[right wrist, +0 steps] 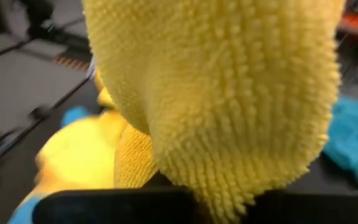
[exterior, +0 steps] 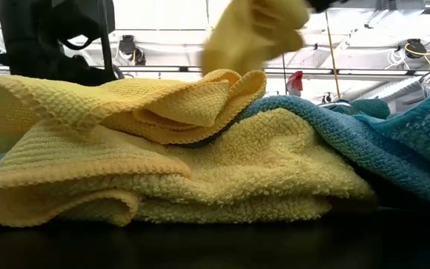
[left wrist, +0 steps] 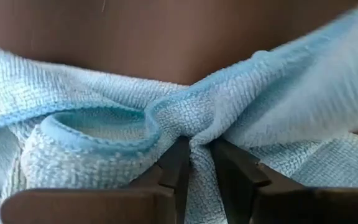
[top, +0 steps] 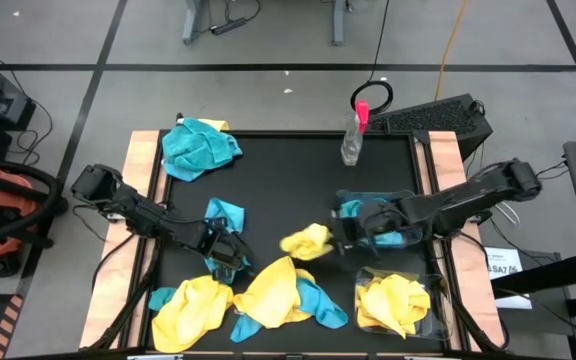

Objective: Sort microfiber towel by color & place in baskets
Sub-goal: Put the yellow towel into the bottom transparent bin

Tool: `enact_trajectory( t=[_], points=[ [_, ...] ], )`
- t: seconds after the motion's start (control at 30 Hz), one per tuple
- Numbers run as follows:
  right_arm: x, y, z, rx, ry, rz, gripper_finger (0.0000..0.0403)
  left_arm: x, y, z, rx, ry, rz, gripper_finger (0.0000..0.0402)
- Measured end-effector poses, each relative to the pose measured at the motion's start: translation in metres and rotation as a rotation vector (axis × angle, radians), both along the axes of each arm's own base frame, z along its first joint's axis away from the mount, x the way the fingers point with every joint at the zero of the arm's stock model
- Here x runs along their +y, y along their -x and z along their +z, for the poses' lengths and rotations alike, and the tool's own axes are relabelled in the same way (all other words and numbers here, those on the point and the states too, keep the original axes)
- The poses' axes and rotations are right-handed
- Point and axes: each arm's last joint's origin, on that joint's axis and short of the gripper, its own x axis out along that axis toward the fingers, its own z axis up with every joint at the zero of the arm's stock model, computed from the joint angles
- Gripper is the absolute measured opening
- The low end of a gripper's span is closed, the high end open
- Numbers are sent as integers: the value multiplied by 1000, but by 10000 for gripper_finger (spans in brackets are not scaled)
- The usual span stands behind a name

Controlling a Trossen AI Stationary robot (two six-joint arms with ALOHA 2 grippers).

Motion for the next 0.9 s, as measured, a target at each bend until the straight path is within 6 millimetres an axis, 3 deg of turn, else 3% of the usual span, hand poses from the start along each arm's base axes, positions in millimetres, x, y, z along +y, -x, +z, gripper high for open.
enact_trajectory(
  t=[0.3,0.5,0.77,0.9],
  points=[
    [28,74,22,254,-228,196,8,3,4,-3,11,-33,44,103],
    [39,118,21,511,-408,150,8,4,5,-3,27,-46,49,134],
    [59,152,0,927,-529,-2,8,11,4,-3,39,-48,77,159],
    [76,158,-7,1027,-562,-29,8,14,3,-3,43,-44,87,162]
  ],
)
